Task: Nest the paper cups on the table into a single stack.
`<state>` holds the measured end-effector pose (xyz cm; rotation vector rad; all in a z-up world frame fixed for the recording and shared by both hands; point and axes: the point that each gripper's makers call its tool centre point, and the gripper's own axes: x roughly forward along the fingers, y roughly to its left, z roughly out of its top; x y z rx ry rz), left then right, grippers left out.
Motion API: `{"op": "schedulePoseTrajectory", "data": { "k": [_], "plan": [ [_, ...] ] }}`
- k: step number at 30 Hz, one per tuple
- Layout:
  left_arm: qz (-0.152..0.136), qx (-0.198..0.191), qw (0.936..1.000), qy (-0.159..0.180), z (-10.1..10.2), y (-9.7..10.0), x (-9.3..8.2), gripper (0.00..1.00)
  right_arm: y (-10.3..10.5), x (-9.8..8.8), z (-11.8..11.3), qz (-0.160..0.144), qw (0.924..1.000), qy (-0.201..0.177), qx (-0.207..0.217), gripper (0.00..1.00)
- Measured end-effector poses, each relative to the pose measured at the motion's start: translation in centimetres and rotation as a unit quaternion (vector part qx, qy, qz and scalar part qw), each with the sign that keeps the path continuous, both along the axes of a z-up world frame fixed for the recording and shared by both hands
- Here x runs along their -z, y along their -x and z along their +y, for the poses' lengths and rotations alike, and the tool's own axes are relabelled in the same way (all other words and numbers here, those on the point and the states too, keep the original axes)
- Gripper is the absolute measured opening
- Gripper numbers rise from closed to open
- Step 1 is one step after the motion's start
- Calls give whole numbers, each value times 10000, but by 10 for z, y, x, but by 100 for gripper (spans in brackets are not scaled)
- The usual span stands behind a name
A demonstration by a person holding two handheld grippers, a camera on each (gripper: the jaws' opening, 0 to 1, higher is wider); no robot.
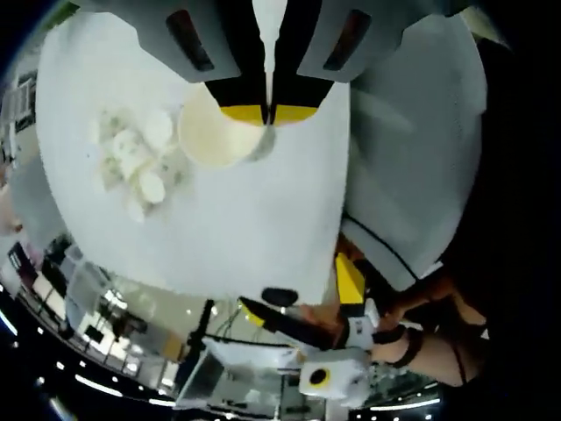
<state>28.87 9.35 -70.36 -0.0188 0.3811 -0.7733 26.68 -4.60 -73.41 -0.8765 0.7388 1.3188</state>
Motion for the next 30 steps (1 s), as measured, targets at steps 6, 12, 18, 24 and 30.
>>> {"op": "schedulePoseTrajectory", "data": {
  "k": [6,12,18,24,30],
  "plan": [
    [45,-5,10000,-15,2,3,3,100,6,16,-2,-196,9982,393,-409,0],
    [81,-43,10000,14,3,3,5,100,13,32,-4,-277,9947,668,-729,0],
    [84,-71,9999,8,5,3,4,100,17,41,-5,-343,9911,850,-960,0],
    [115,-131,9998,-4,9,4,6,100,17,50,-10,-475,9851,1099,-1233,0],
    [140,-124,9998,-3,9,6,7,100,18,55,-11,-507,9826,1162,-1358,0]
  ]
}}
